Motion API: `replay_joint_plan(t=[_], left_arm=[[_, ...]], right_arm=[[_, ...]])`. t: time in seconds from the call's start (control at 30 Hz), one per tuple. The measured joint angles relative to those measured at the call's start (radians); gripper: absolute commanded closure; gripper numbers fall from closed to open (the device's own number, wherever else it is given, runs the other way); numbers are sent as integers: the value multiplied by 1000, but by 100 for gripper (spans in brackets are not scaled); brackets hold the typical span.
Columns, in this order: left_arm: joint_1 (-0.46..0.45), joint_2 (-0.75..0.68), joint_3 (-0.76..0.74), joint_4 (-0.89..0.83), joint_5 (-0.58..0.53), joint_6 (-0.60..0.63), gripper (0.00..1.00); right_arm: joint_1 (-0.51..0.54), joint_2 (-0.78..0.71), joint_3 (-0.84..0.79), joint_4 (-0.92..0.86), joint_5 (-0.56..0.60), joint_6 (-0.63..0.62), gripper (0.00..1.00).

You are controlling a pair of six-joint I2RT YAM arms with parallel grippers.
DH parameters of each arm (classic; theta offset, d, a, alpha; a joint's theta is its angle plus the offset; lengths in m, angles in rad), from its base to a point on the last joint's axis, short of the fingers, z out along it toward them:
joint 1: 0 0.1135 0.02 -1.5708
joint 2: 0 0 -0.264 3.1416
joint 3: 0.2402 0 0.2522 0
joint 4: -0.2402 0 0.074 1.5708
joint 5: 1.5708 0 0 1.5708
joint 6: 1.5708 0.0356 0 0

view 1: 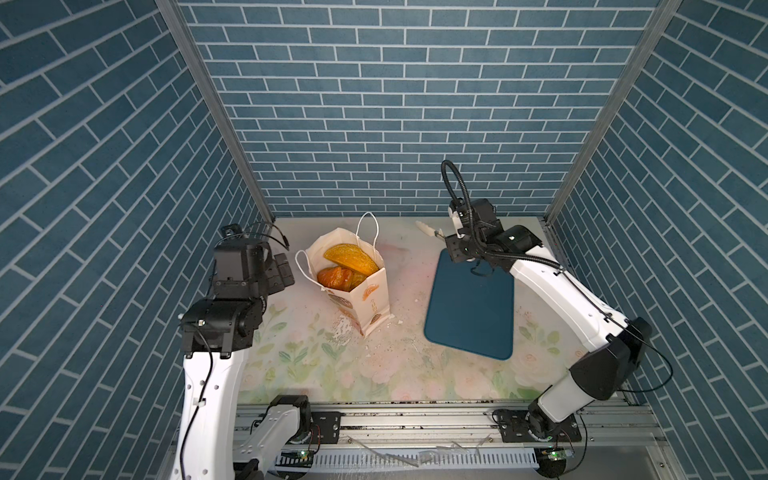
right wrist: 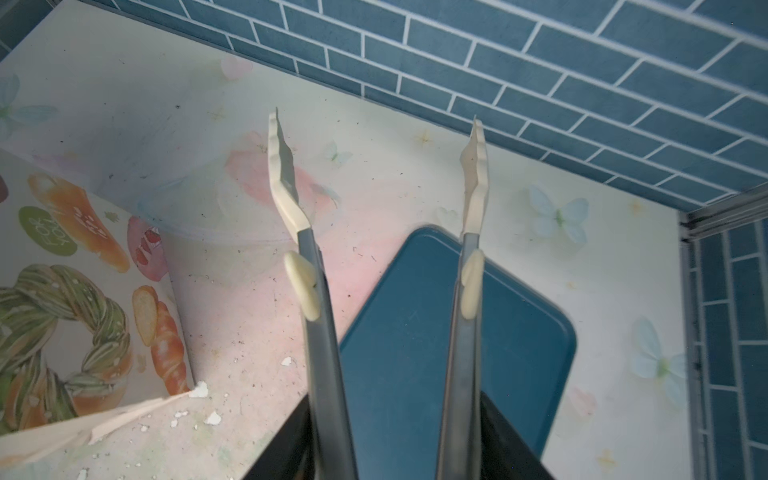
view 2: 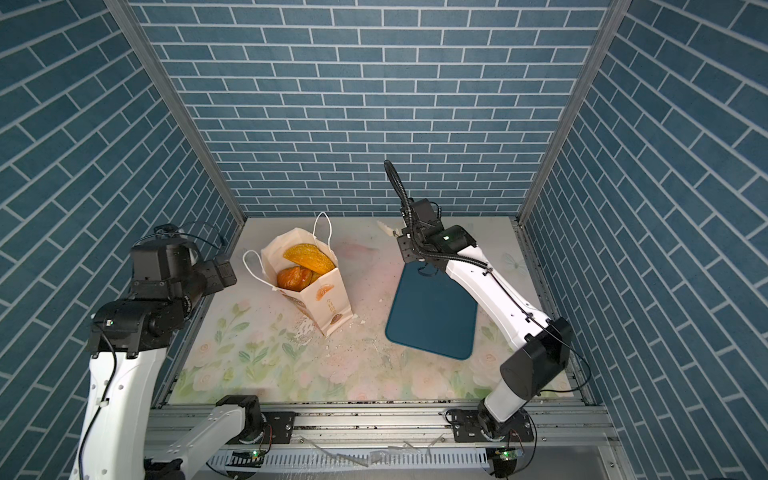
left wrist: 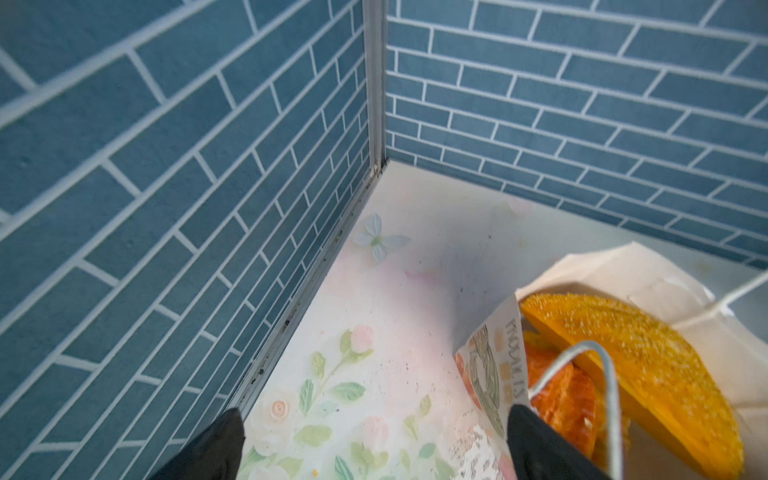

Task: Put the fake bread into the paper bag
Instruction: 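Set the tongs beside the bag while the left gripper releases the bag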

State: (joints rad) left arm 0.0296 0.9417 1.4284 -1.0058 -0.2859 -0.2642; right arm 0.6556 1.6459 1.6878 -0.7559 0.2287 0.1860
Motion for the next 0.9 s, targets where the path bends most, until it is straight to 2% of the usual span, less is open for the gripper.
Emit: replay_joint_plan(t=[0.1, 0.23, 0.5, 0.9], left_arm=[[115, -28, -69, 62, 79, -16, 0], [173, -33, -140, 112, 153, -40, 0], [189, -22, -184, 158, 234, -69, 0], [189, -52, -220, 164, 244, -63, 0]], right_arm=[[2, 92, -2, 73, -42, 35, 44], [9, 201, -2, 157, -83, 77, 45], [47, 345, -2, 294, -113, 132, 45], [91, 512, -82, 428, -121, 230, 40]])
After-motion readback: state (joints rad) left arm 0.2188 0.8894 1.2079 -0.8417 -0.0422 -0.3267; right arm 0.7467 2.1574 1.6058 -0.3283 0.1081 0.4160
